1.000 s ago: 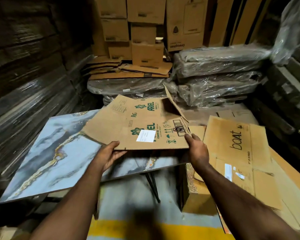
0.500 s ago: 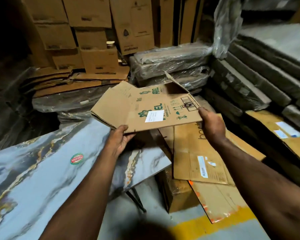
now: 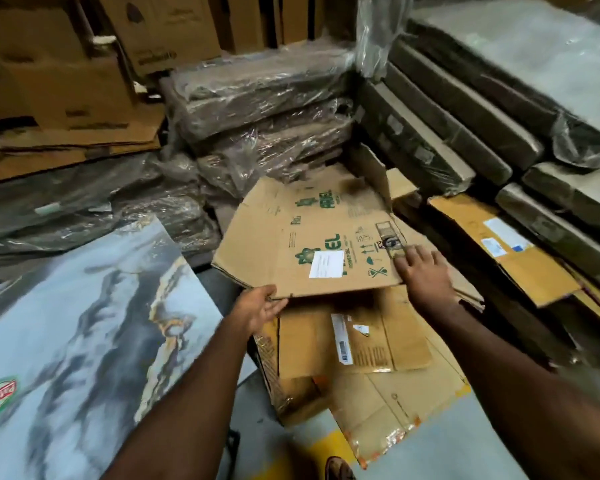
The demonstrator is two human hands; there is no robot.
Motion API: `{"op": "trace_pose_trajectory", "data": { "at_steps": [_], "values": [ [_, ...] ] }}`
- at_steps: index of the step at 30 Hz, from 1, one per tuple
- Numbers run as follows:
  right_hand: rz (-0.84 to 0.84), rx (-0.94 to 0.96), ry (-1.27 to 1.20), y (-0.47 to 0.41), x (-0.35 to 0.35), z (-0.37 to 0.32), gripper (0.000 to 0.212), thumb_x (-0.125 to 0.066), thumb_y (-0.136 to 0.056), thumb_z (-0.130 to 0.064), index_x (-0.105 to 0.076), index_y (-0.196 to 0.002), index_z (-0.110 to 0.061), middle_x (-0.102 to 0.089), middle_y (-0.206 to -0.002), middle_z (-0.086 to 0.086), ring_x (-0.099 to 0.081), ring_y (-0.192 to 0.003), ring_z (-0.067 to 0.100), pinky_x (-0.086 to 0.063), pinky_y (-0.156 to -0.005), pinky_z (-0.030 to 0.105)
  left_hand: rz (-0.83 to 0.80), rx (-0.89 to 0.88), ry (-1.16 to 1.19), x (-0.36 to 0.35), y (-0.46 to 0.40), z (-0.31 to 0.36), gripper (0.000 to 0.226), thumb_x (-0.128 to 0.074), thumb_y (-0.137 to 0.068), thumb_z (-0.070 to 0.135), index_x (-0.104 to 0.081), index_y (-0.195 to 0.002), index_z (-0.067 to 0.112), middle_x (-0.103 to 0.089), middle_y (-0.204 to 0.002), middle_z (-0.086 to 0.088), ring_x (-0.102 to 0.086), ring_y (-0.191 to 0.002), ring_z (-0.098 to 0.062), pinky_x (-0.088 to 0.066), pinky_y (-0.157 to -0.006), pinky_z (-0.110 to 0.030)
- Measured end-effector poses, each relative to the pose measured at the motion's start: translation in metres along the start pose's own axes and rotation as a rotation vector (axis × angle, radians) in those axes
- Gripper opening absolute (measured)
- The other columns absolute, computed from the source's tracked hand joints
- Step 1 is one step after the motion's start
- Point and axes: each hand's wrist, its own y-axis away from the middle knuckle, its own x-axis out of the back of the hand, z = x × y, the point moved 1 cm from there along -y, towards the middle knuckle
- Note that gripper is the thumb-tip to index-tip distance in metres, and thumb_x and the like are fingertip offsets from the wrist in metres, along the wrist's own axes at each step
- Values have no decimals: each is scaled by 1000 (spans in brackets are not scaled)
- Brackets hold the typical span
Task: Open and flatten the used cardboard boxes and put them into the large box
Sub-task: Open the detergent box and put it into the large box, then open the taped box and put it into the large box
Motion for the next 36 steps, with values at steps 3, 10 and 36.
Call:
{"op": "trace_pose_trajectory", "data": {
  "at_steps": [3, 10, 36],
  "values": [
    [-340, 144, -34, 23, -66, -22, 76, -54, -97, -32, -8, -157, -27, -8, -165, 10, -9, -152, 32, -3, -120, 57, 37, 167, -29, 0, -20, -49, 24, -48, -96, -8, -52, -116, 5, -64, -103, -16, -65, -83, -27, -58, -83, -41],
    [-529, 173, -210, 50, -123, -44, 85, -47, -94, -2, 6, -158, -19, 3, -166, 8, -4, -153, 29, -12, -121, 51, 112, 270, -5, 14, -35, -85, 27, -50, -94, -11, -51, -119, 1, -62, -103, -19, -62, -93, -30, -48, -95, -42],
    [-128, 348, -558, 49, -93, -119, 69, -60, -80, 5, -43, -146, -8, -39, -153, 18, -45, -134, 37, -40, -109, 47, 15, -206, -677, -2, 30, -109, 44, -51, -102, 12, -44, -146, 11, -51, -142, 0, -48, -128, -11, -38, -108, -29]
  ]
}}
